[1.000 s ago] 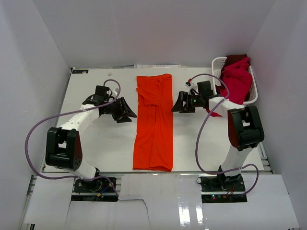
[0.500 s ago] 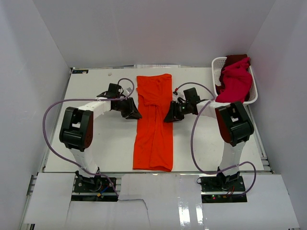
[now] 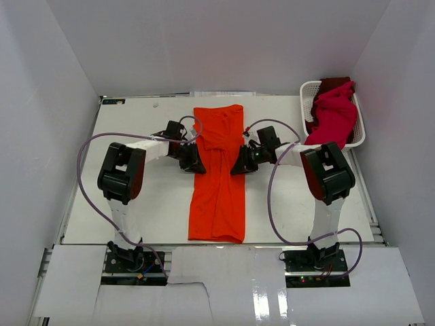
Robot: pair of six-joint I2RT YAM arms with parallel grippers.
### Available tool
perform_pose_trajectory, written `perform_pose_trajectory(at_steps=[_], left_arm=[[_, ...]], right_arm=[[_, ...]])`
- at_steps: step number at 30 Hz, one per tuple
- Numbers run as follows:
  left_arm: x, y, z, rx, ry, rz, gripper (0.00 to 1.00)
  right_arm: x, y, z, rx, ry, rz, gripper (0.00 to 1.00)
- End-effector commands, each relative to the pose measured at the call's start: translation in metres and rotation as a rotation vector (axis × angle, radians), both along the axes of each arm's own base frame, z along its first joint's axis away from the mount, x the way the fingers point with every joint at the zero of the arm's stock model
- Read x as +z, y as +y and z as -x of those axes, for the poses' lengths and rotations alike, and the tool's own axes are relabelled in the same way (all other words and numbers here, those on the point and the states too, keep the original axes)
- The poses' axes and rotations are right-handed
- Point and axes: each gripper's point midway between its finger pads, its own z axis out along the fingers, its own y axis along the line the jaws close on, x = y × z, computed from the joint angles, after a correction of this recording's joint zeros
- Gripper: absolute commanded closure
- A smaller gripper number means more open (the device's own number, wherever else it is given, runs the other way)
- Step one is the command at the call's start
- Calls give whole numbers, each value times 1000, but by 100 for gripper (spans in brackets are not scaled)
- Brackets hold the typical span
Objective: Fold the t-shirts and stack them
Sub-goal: Grab the bottom of the folded rectangular tshirt with both arms
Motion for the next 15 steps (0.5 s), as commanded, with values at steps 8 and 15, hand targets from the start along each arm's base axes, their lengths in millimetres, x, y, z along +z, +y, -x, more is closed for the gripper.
perform_pose_trajectory(at_steps=[8, 15], left_arm=[[-16, 7, -27, 45, -13, -104, 72], [-24, 8, -36, 50, -5, -124, 72]], right_arm=[[-17, 5, -14, -16, 3, 29, 82], [-24, 4, -28, -28, 8, 29, 82]])
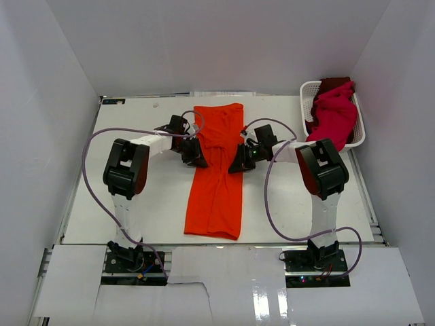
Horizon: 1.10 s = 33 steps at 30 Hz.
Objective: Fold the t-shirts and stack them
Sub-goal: Grab the bottom of the folded rectangular tshirt with both arms
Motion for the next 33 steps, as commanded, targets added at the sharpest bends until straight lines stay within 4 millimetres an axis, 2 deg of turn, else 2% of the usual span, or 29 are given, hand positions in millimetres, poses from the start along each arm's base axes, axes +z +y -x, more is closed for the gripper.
perform_pose_trajectory(at_steps=[1, 8, 15, 17, 19, 24, 25, 28, 30, 33], left_arm=[[-23, 13, -10, 26, -8, -103, 72], [-27, 11, -27, 37, -12, -125, 72], [-32, 20, -46, 82, 4, -137, 72], [-31, 21, -50, 84, -3, -136, 72], [-31, 21, -52, 83, -5, -134, 72], [-28, 18, -54, 81, 1, -121, 72], [-27, 17, -53, 81, 6, -114, 72], [-21, 13, -48, 79, 16, -86, 72], [-16, 13, -46, 82, 12, -80, 72], [10, 18, -44, 97, -18, -91, 63]], right_arm=[[-12, -3, -19, -24, -26, 30, 82], [-15, -15, -45, -66, -17, 39, 82], [-14, -27, -65, -82, -21, 48, 82], [-19, -29, -65, -78, -1, 58, 81], [-15, -26, -71, -68, -12, 54, 81], [-14, -24, -72, -60, -2, 44, 81], [-14, -24, -72, -59, -2, 43, 80], [-8, -24, -71, -56, -11, 40, 68], [4, -23, -73, -52, -38, 30, 59], [24, -24, -76, -51, -81, 16, 54]])
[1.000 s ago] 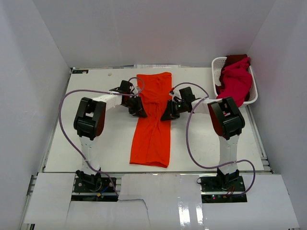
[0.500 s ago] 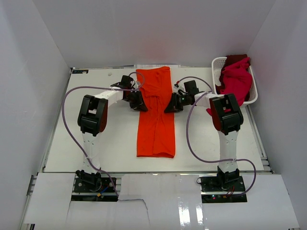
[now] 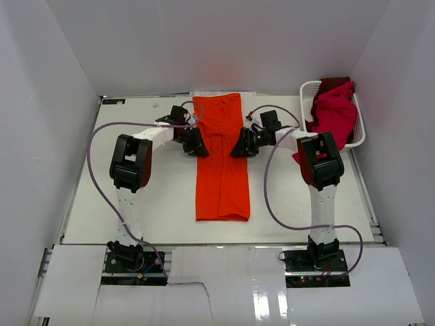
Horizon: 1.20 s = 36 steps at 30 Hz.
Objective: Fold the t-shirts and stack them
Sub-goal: Grab the bottom of the folded rectangular tshirt with both arms
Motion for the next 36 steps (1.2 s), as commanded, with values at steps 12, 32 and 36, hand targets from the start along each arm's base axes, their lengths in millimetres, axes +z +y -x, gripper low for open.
perform_pose_trajectory(at_steps=[12, 32, 36], left_arm=[[152, 53, 32, 109, -336, -27, 51], [185, 93, 177, 115, -617, 428, 2], [151, 94, 198, 169, -515, 389, 2]], right_arm=[[161, -30, 30, -5, -527, 52, 10], [99, -81, 173, -79, -360, 78, 3], [71, -90, 196, -101, -218, 143, 3]])
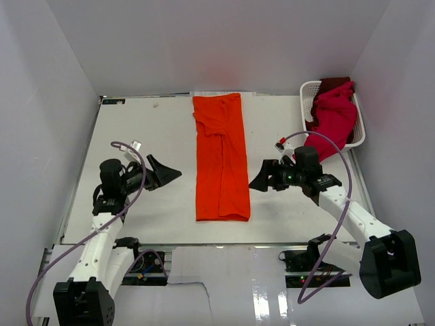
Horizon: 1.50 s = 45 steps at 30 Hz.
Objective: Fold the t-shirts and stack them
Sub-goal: Grab the bottom of the folded rectangular tshirt with both arms
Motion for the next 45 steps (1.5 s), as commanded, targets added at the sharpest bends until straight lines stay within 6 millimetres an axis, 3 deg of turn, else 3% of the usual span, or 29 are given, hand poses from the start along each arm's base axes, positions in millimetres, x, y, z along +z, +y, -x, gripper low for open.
perform_pose_trajectory(at_steps=[1, 3, 5, 11, 21, 30, 35, 38, 45], left_arm=[[-33, -4, 18, 14, 130, -25, 2], [-50, -23, 33, -40, 197, -49, 5], [-69, -34, 38, -19, 276, -104, 8], [-124, -36, 61, 21, 458, -132, 12], [-164, -31, 81, 49, 557, -160, 10], [-176, -29, 84, 67, 578, -174, 9], [-178, -28, 83, 72, 586, -182, 7], [-178, -27, 83, 74, 581, -181, 7], [-180, -27, 83, 70, 586, -188, 7]], right_arm=[[-35, -9, 31, -22, 177, 72, 2], [-53, -9, 47, -19, 243, 77, 1], [-65, -6, 64, -12, 299, 70, 8], [-88, -2, 91, -29, 396, 49, 13], [-105, 9, 108, -36, 450, 3, 18], [-108, 21, 95, -51, 439, -30, 24], [-111, 23, 90, -71, 450, -33, 47], [-112, 23, 90, -78, 452, -31, 54], [-117, 24, 89, -82, 454, -38, 53]])
